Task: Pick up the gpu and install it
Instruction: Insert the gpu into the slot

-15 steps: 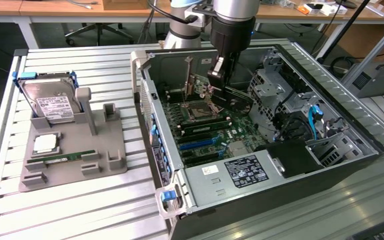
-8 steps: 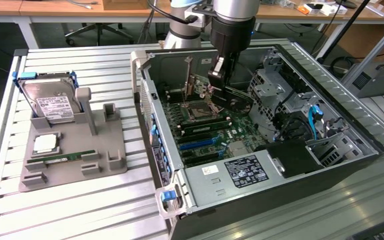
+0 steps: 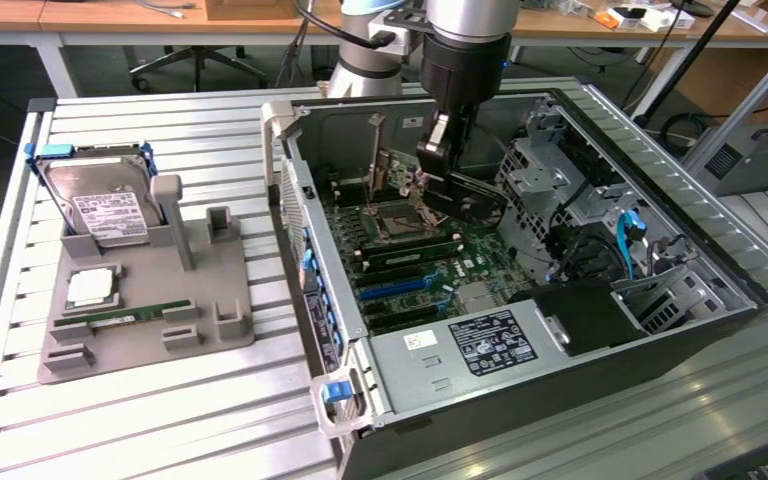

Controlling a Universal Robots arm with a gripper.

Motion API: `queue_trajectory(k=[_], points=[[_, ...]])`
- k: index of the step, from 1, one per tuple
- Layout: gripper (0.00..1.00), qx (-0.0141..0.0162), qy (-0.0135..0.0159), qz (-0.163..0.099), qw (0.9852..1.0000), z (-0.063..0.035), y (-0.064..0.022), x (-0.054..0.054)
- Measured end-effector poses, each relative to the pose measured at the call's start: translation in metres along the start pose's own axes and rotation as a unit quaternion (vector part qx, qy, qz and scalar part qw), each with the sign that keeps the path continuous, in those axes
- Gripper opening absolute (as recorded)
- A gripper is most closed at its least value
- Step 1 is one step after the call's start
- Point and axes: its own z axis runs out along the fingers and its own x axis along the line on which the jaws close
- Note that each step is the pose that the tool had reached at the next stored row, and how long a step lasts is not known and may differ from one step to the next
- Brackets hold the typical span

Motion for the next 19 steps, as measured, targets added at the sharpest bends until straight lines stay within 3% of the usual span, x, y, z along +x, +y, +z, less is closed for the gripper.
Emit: queue_trajectory(k=[19], points=[[0.27, -0.0003, -0.0018, -0.019, 0.9998, 0.0000, 0.0000, 0.0000]])
